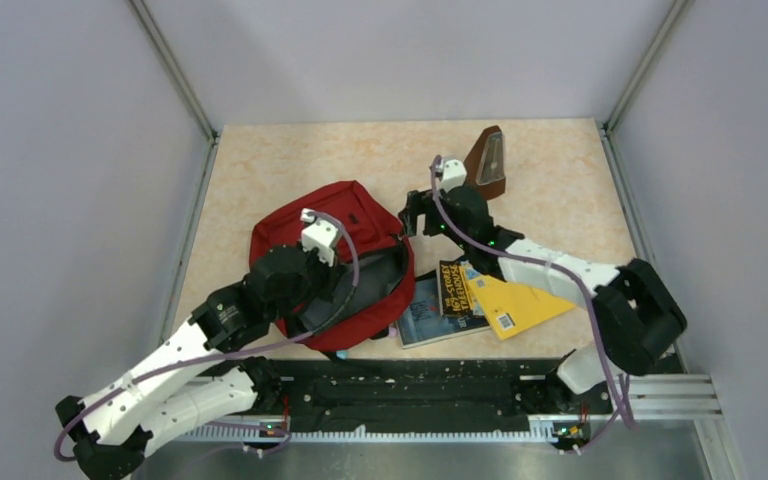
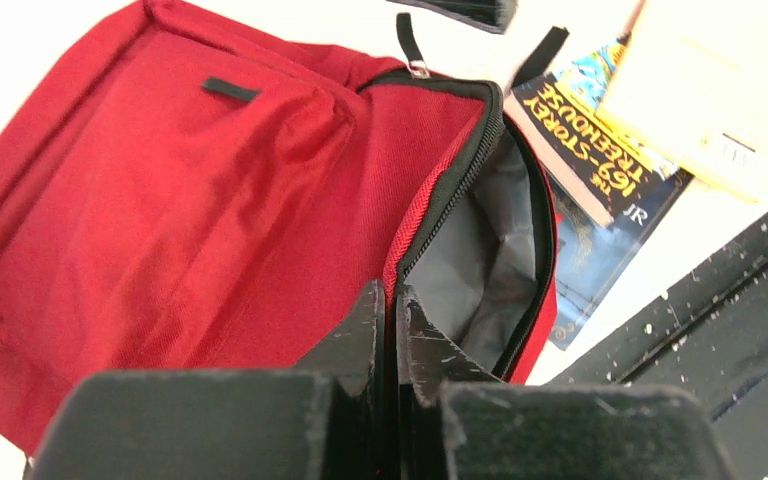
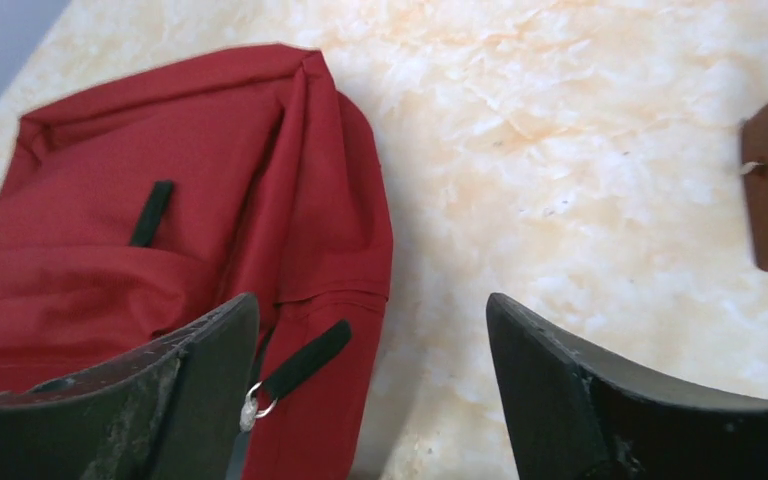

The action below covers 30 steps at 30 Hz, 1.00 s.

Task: Pack the student bag
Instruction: Unzip the student bag at the center of the board, then pick up the book from the center of the board.

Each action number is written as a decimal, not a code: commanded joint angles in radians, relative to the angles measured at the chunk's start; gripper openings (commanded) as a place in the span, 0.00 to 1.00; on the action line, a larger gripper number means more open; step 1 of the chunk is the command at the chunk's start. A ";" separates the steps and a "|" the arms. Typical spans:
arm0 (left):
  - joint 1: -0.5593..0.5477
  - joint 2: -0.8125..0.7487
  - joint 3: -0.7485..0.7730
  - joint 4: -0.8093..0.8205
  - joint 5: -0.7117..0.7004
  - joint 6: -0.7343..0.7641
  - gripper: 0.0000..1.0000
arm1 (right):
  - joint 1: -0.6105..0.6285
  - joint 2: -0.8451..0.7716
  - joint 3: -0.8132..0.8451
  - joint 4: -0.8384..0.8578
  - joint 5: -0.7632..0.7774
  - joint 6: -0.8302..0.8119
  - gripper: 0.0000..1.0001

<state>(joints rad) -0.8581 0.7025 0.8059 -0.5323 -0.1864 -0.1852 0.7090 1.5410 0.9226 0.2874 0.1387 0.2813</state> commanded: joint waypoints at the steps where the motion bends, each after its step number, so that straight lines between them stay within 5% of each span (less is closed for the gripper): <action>1: 0.011 0.088 0.109 0.056 -0.088 0.020 0.00 | -0.022 -0.234 -0.023 -0.139 0.096 0.099 0.87; 6: 0.129 0.217 0.162 0.096 0.037 0.026 0.00 | -0.057 -0.524 -0.169 -0.380 0.167 0.270 0.98; 10: 0.265 0.275 0.184 0.160 0.240 -0.021 0.00 | -0.067 -0.764 -0.275 -0.571 0.251 0.372 0.99; 14: 0.322 0.278 0.168 0.194 0.266 -0.007 0.00 | -0.070 -0.932 -0.339 -0.761 0.295 0.543 0.99; 23: 0.327 0.225 0.085 0.213 0.196 0.034 0.00 | -0.069 -0.997 -0.334 -1.348 0.422 1.035 0.93; 30: 0.327 0.226 0.076 0.206 0.151 0.036 0.00 | -0.069 -0.947 -0.377 -1.434 0.365 1.184 0.92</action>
<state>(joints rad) -0.5373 0.9485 0.8928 -0.3809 -0.0074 -0.1612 0.6453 0.5694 0.5549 -1.0412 0.5041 1.3151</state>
